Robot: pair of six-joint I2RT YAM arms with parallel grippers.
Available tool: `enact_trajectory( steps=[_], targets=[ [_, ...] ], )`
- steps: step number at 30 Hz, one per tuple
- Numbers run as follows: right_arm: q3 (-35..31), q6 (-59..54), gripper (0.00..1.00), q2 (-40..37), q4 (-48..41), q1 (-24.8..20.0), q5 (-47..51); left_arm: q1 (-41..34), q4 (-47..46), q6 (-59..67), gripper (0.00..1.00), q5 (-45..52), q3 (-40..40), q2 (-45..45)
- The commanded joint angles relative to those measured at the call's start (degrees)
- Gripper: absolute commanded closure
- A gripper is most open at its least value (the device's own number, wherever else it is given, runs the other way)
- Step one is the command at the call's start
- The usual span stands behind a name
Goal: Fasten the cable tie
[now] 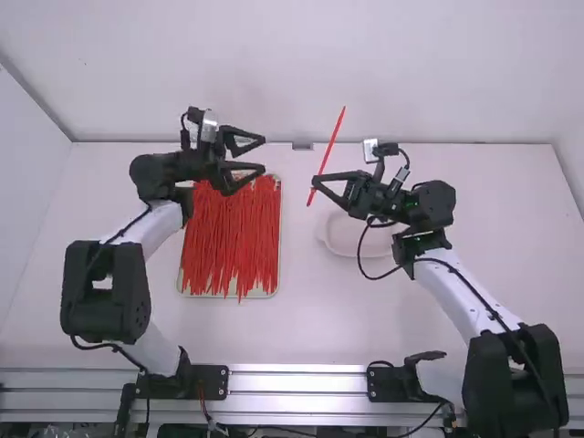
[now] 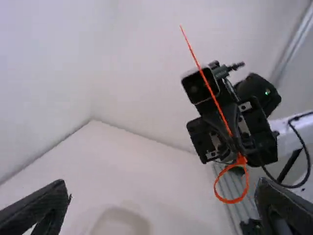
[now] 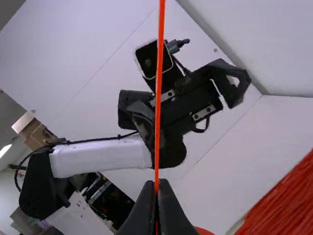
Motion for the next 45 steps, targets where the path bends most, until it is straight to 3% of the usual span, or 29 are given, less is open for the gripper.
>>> enact_trajectory(
  steps=[1,14,32,39,45],
  targets=[
    [1.29,-0.96,1.0,-0.61,-0.39,-1.16,-0.61,0.76,-3.89,-2.62,0.01,2.71,3.91,-2.14],
    [1.29,-2.36,1.0,-0.61,-0.5,-7.21,-4.87,2.71,-26.84,-0.07,0.01,4.63,9.49,-2.14],
    [1.29,-3.89,1.0,-0.61,-1.77,-11.8,-5.27,7.39,-41.86,2.75,0.01,0.63,9.49,-2.03],
    [1.29,-5.2,1.0,-0.61,-2.27,-12.0,-6.95,7.04,-60.61,16.22,0.0,-3.78,9.49,-2.03],
    [1.29,-14.19,1.0,-0.61,-13.27,-13.29,-6.32,7.02,-81.68,30.42,0.01,-13.53,9.49,-2.03]
  ],
)
